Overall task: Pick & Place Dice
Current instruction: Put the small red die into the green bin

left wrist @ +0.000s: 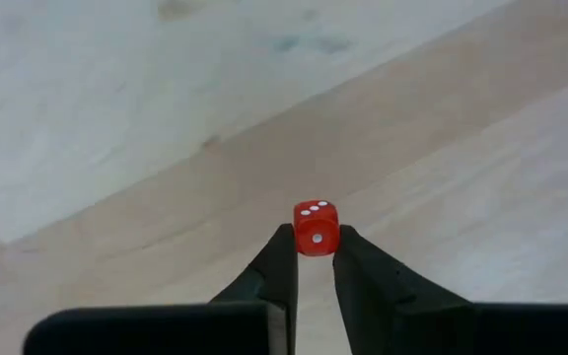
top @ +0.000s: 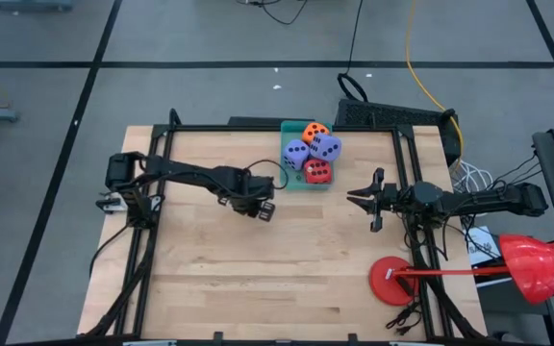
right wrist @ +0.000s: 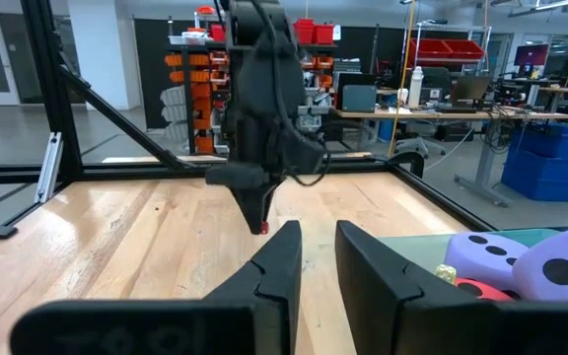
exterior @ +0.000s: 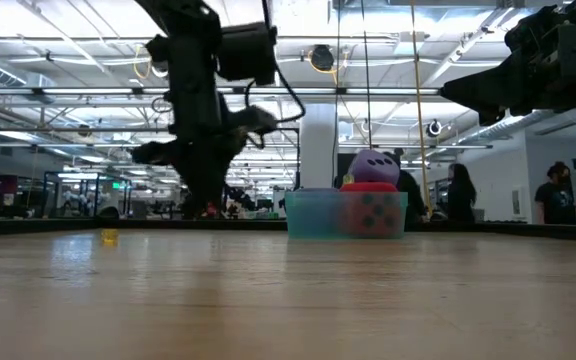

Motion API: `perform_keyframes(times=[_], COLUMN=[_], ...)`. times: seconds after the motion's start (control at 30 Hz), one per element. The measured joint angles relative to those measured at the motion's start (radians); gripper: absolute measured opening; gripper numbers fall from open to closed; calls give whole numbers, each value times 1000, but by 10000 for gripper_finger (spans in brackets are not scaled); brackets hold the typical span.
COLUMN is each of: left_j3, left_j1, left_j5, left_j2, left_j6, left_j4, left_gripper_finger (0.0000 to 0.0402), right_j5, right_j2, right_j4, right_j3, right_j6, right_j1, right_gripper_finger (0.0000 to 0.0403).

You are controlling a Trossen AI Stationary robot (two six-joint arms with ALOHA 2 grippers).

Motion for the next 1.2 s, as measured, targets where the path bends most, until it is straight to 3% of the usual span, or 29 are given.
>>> perform_keyframes(times=[0.23, 0.43, 0.73, 1.2], left_j3=[32, 34, 34, 34], left_j1=[16, 70, 158, 172], left_j5=[-105, -180, -181, -166], left_j2=[-88, -150, -67, 21], left_j6=[19, 67, 92, 109], left_j4=[41, 248, 529, 702], left_gripper_finger=[68, 58, 71, 162], right_j5=[0, 0, 0, 0], right_j2=[0, 0, 0, 0], right_j4=[0, -1, 0, 0], right_j3=[0, 0, 0, 0], right_j6=[0, 0, 0, 0], right_j1=[0, 0, 0, 0], right_gripper_finger=[59, 59, 59, 59])
